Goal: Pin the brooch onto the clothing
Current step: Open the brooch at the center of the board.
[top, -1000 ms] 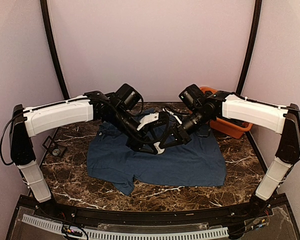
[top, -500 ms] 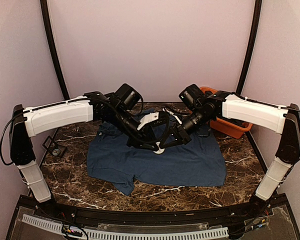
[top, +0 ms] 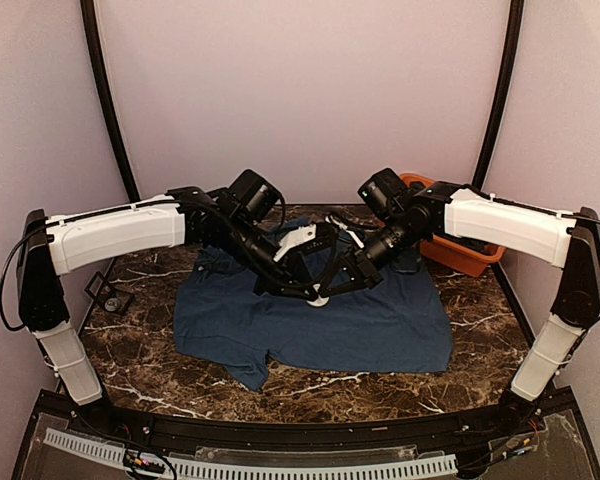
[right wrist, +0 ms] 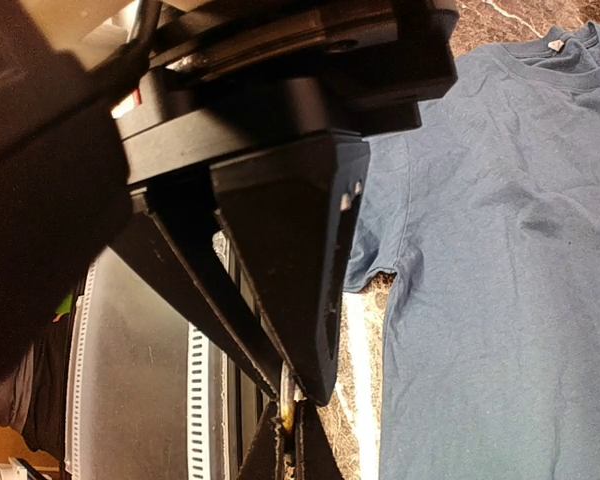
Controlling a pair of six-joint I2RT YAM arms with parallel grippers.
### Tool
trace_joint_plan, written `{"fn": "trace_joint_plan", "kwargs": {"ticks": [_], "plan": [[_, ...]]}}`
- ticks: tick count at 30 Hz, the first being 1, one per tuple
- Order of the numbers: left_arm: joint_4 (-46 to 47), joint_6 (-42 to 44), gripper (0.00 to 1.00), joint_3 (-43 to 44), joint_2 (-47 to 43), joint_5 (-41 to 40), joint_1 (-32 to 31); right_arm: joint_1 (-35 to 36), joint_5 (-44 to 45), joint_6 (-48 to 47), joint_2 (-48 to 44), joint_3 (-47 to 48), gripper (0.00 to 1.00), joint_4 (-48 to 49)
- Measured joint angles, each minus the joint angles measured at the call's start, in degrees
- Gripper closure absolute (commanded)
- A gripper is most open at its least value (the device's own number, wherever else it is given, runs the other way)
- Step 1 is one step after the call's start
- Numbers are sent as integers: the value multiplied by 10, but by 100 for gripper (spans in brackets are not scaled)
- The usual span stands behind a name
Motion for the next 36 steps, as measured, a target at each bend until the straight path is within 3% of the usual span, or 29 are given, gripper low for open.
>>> {"fn": "trace_joint_plan", "kwargs": {"ticks": [5,16,22,28,32,35,36], "plan": [[9,-8,83,-7,-2,7,0,0,-1,0,0,0,100,0],[86,-58,80,-59,-20,55,9,0,-12,0,3,0,100,0],[121,-76,54,-72,-28,80,20,-1,-12,2,3,0,100,0],[124,-73,39,-80,-73,65,37,-1,-5,2,3,0,100,0],[134,-73,27,-92,-114,20,56,-4,19,5,3,0,100,1],[169,-96,4,-129,-160,-57,87,-5,58,14,0,0,100,5],[185,-103,3,-146,-177,-98,96,-6,80,19,-2,0,100,7]]}}
